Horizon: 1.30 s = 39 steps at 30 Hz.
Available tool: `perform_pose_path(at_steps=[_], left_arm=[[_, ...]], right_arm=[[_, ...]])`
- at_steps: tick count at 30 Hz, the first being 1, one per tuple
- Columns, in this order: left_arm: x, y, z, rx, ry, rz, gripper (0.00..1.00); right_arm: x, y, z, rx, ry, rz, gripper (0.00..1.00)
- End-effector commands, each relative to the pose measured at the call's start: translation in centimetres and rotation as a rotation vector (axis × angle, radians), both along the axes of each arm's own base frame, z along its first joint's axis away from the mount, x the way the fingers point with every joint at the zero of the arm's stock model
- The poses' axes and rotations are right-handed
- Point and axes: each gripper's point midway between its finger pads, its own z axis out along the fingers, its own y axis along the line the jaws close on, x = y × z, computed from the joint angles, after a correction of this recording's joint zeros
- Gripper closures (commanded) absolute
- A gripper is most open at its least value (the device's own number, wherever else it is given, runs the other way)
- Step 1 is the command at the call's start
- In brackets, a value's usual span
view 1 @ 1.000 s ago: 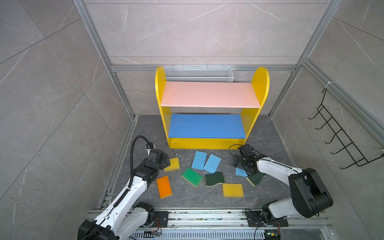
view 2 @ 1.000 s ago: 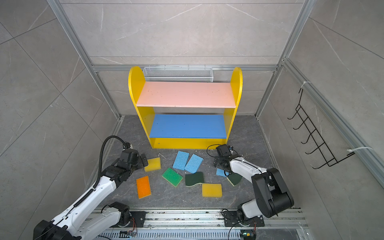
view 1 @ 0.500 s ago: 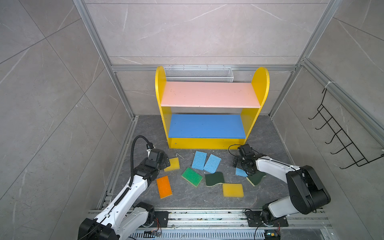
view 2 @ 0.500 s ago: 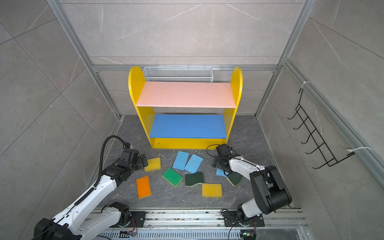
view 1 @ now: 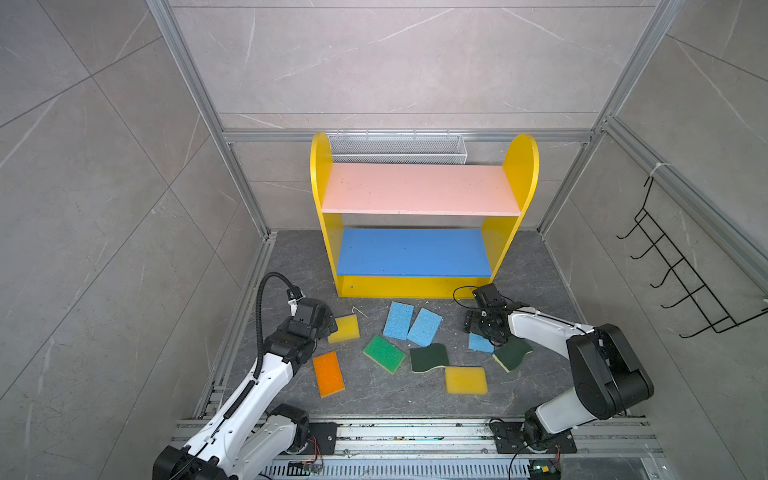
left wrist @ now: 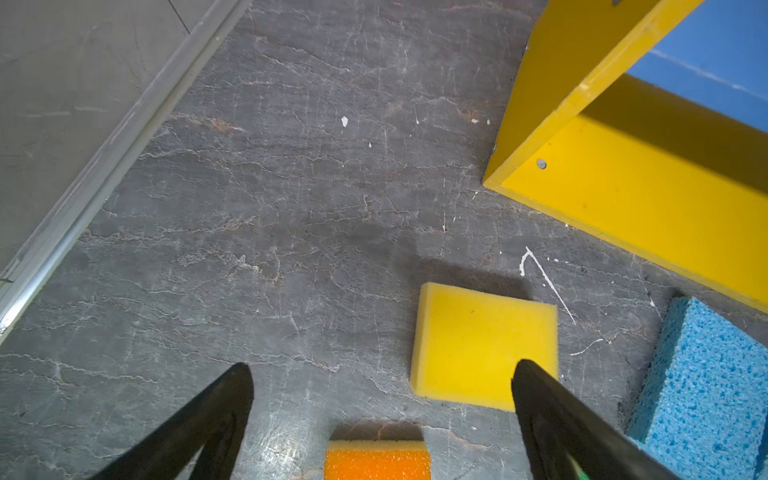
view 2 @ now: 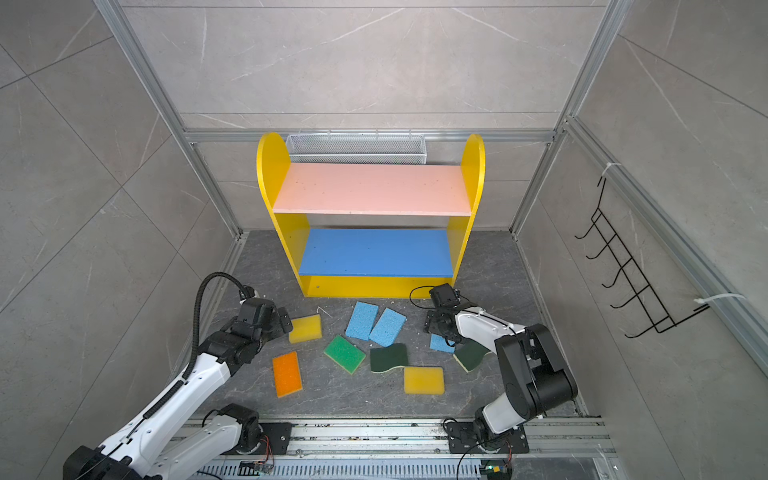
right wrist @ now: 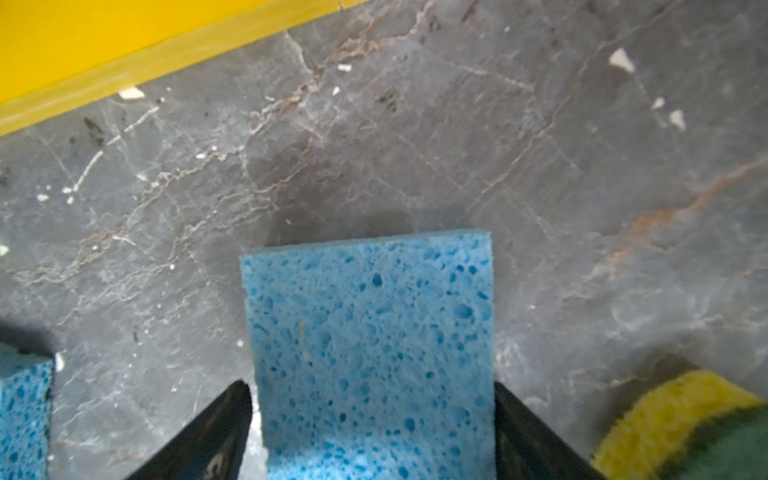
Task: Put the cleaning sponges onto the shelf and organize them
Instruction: 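Close the right gripper on the light-blue sponge's near end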
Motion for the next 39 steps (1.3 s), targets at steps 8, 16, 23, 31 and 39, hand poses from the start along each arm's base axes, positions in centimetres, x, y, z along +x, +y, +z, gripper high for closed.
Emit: perform_pose_path(at_steps=[8,16,23,31,39], left_arm=[[-0.8,0.7,0.4,-0.006,0.000,0.049,0.00],[-1.1,0.7,0.3,-0.006,0.014,0.049,0.00],[-1.2,0.3,-0.3,-0.024,0.036,0.039,0.00],[-1.2,-0.6,-1.2,-0.083,0.044,0.028,0.00],[-0.9,-1.2,-0.7,-0.106,0.030,0.001,0.00]], right_arm=[[-1.9,4.8,-0.8,0.070,0.110,0.089,0.13],[-2.9,4.1,-1.0,0.025,0.144,0.094,0.08],[-3.1,4.5,-2.0,0.029,0.163,0.069,0.07],[-3.2,4.1,-3.1,-0.031,0.187,0.029,0.10],[-4.1,4.1,-4.1,-0.102,0.214,0.021,0.14]])
